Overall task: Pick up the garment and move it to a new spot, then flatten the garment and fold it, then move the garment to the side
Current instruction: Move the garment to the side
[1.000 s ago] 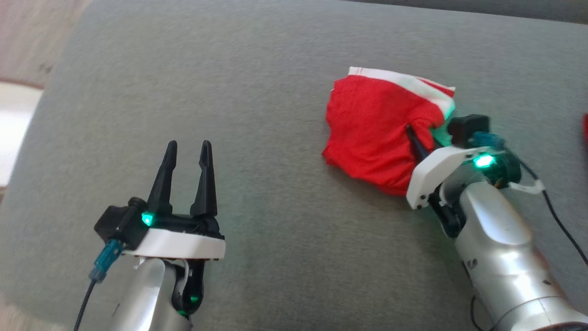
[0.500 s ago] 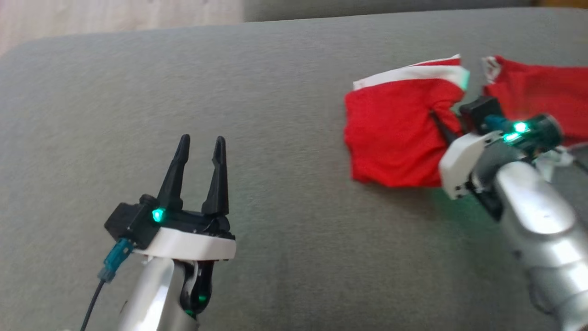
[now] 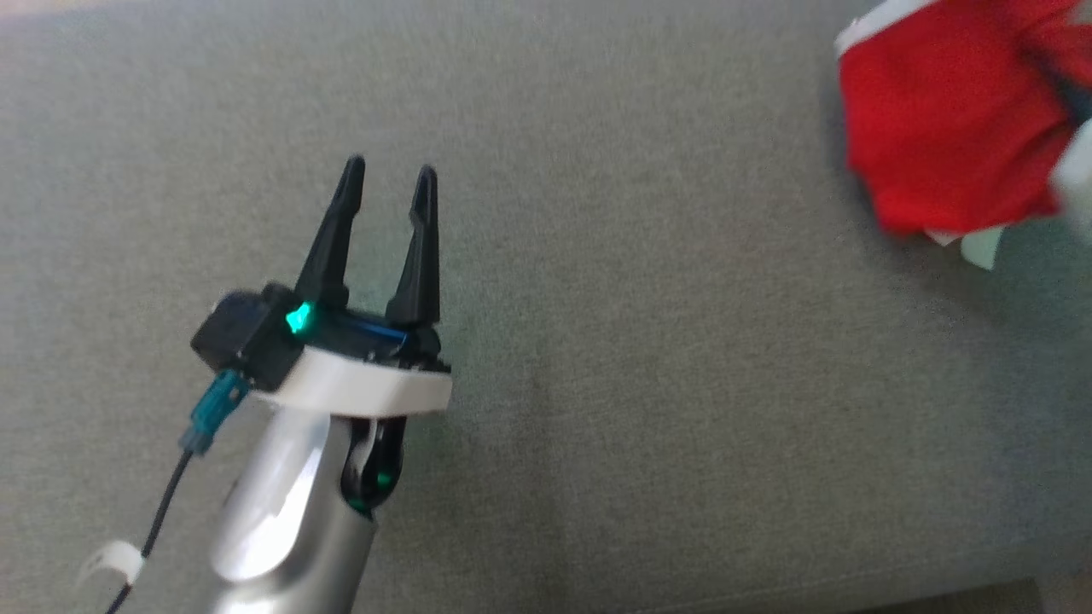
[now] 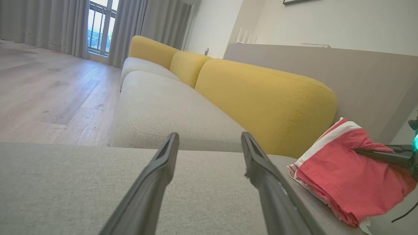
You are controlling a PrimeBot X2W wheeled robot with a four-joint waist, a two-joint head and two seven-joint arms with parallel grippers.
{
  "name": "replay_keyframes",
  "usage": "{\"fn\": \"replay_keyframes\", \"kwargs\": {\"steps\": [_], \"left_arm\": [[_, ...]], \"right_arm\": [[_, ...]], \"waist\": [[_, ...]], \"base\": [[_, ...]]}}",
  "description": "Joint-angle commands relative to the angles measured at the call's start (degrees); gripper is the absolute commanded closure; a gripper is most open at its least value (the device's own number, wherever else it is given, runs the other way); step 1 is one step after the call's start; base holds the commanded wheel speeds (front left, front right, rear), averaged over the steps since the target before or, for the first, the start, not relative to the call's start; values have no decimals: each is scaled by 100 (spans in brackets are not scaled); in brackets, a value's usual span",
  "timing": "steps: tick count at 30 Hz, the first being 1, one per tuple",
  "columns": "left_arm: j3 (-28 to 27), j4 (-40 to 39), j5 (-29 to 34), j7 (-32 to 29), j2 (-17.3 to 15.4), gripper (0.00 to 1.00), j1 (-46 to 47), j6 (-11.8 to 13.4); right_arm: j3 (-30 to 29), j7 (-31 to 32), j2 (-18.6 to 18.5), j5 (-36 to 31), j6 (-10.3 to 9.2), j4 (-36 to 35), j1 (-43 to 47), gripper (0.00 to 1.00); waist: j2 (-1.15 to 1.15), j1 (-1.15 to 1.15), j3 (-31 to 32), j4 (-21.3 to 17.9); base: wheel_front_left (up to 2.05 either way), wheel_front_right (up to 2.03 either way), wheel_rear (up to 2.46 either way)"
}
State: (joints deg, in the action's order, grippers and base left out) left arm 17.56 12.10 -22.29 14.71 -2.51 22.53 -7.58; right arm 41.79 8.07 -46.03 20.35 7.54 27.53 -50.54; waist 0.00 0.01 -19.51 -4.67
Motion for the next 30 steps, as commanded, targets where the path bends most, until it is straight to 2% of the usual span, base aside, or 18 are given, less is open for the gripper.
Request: {"fn": "replay_keyframes", "kwargs": {"steps": [1, 5, 8, 14, 20, 21, 22, 30], "left_arm": [[-99, -195, -1, 29, -71, 0, 218, 9], [-70, -158, -78, 29, -117, 0, 436, 9], [-103, -156, -110, 29, -137, 0, 519, 9], [-143, -187, -136, 29, -161, 0, 578, 9], [-248, -210, -163, 29, -159, 0, 568, 9], [-259, -207, -157, 29, -158, 0, 555, 9], [-268, -200, -148, 29, -165, 0, 533, 9], [-452, -130, -117, 29, -210, 0, 297, 9]], "right_arm": [[-1, -7, -257, 55, -5, -71, -17, 100], [103, 102, -740, 157, -5, 170, -128, 100], [205, 141, -932, 141, -5, 310, -103, 100], [259, 111, -1061, -22, -5, 681, -91, 100], [113, 246, -894, -246, -5, 971, -120, 100], [66, 211, -841, -298, -5, 1001, -129, 35], [-22, 173, -768, -298, -5, 1052, -136, 0], [-734, -261, -222, -486, -5, 1398, -148, 0]], "waist": [[0, -1, -294, 26], [0, -1, -632, 201], [0, -1, -743, 291], [0, -1, -829, 388], [0, -1, -793, 412], [0, -1, -761, 407], [0, -1, -721, 398], [0, -1, -202, 313]], "base": [[0, 0, 0], [0, 0, 0], [0, 0, 0], [0, 0, 0], [0, 0, 0], [0, 0, 0], [0, 0, 0], [0, 0, 0]]}}
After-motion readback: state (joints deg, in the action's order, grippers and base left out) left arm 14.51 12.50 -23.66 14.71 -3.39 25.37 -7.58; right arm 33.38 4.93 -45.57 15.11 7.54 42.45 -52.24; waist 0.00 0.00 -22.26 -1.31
